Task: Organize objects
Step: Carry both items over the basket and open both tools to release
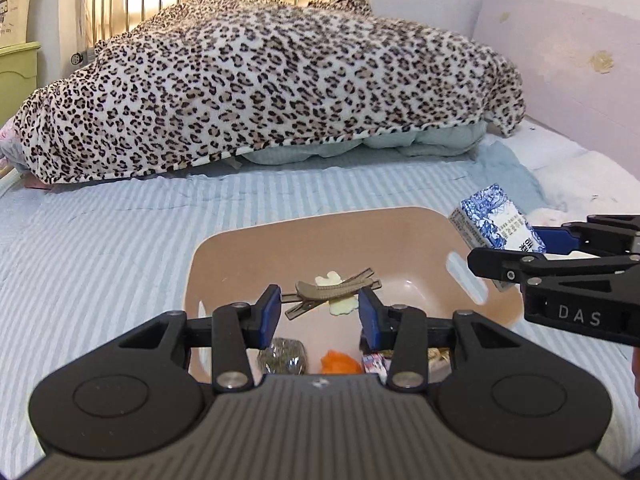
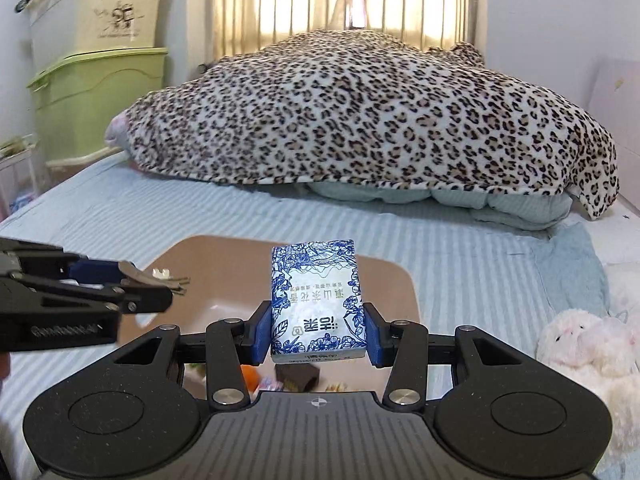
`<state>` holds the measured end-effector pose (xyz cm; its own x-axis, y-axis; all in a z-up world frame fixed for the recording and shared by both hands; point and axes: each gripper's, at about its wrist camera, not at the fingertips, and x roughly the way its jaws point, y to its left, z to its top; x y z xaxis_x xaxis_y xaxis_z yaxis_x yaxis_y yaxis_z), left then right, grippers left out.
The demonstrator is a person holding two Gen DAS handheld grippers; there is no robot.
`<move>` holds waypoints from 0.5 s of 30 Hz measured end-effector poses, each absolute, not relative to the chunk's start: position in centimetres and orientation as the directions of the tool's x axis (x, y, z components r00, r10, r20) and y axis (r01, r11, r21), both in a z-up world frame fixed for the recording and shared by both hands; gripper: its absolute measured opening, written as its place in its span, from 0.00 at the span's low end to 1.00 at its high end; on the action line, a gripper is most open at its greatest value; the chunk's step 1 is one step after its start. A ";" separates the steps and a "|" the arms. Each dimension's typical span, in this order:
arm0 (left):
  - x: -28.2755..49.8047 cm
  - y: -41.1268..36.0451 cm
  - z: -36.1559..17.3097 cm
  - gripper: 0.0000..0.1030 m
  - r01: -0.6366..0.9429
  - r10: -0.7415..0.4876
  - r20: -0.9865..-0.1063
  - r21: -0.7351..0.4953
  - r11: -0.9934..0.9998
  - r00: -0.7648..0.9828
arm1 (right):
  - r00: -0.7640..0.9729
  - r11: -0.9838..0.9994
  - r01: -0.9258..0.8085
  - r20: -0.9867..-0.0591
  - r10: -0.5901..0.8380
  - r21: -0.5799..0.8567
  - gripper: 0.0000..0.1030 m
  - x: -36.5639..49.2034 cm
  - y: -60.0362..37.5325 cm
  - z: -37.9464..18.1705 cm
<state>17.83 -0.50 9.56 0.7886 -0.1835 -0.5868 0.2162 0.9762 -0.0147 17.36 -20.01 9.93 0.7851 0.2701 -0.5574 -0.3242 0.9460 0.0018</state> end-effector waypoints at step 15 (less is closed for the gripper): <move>25.2 -2.1 1.9 0.43 0.128 -0.029 -0.768 0.070 0.989 0.640 | 0.700 0.957 -0.283 -0.696 0.164 -0.059 0.42 23.7 -17.1 2.9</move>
<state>25.22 -2.06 1.92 0.6401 -0.0288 -0.7677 0.1281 0.9893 0.0697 23.65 -17.14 2.90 0.6995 0.1641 -0.6955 -0.2832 0.9572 -0.0589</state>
